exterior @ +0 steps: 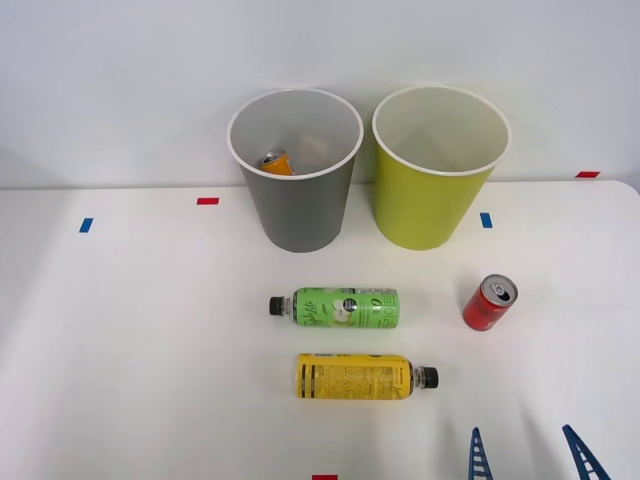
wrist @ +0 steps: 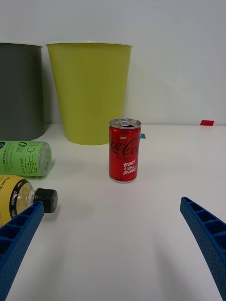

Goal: Put cans in the gray bin, plastic bottles in the light green bin

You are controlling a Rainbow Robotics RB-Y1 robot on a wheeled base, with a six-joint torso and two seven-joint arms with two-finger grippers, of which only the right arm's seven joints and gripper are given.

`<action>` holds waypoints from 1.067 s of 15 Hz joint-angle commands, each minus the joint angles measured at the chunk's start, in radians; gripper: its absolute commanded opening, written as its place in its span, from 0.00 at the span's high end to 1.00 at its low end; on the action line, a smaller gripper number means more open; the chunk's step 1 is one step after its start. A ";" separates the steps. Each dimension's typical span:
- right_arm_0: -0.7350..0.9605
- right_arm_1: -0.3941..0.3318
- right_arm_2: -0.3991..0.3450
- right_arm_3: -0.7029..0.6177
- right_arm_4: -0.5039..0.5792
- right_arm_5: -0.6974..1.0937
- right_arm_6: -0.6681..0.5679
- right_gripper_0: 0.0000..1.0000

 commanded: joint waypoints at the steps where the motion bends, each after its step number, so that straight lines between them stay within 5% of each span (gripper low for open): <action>1: 0.000 0.000 0.000 0.000 0.000 0.000 0.000 0.00; 16: 0.000 0.000 0.000 0.000 0.000 0.000 0.000 0.00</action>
